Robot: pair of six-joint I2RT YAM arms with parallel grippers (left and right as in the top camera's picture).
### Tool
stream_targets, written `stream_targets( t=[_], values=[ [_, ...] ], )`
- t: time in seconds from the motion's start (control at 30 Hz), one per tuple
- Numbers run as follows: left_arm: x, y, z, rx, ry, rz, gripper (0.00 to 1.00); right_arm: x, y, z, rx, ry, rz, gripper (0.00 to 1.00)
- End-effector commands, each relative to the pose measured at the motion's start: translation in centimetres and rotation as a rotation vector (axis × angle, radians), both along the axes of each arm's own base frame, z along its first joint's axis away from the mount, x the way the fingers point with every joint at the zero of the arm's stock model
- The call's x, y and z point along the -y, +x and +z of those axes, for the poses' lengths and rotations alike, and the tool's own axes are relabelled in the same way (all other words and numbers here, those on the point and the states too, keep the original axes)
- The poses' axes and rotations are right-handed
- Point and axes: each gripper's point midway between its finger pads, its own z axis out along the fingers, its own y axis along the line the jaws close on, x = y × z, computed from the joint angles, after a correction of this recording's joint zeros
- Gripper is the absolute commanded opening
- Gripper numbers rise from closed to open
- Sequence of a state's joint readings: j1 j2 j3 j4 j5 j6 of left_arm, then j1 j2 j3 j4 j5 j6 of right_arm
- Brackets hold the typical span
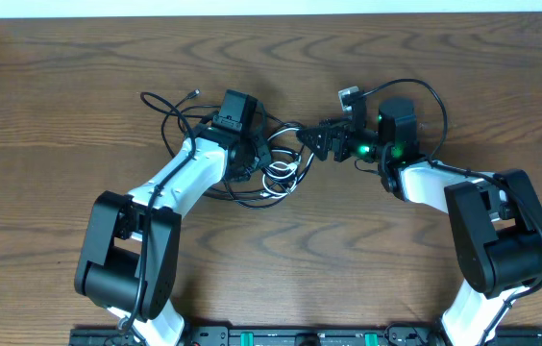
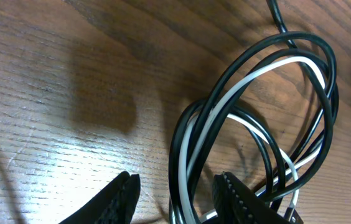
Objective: Untangle cables
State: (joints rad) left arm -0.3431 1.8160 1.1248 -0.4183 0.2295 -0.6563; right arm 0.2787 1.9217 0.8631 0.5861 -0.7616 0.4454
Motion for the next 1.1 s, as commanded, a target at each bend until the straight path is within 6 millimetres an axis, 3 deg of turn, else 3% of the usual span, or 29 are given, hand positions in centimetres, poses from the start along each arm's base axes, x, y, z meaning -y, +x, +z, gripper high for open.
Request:
stream_targets(
  t=[0.0, 0.47, 0.53, 0.83, 1.0, 1.07],
  values=[
    [-0.2, 0.1, -0.5, -0.003, 0.011, 0.014, 0.43, 0.2, 0.2, 0.1, -0.006, 0.003, -0.011, 0.90],
    [0.0, 0.6, -1.3, 0.005, 0.008, 0.014, 0.42, 0.2, 0.2, 0.0, -0.008, 0.002, -0.012, 0.89],
    [0.0, 0.5, -1.8, -0.006, 0.012, 0.014, 0.36, 0.2, 0.2, 0.0, -0.008, 0.002, -0.012, 0.89],
    [0.0, 0.5, -2.5, -0.018, 0.016, 0.014, 0.34, 0.2, 0.2, 0.0, -0.008, 0.002, -0.012, 0.88],
    [0.0, 0.5, -2.5, -0.018, 0.016, 0.013, 0.08, 0.2, 0.2, 0.0, -0.008, 0.002, -0.012, 0.88],
    [0.0, 0.5, -2.5, -0.018, 0.016, 0.013, 0.08, 0.2, 0.2, 0.0, -0.008, 0.002, -0.011, 0.88]
  ],
)
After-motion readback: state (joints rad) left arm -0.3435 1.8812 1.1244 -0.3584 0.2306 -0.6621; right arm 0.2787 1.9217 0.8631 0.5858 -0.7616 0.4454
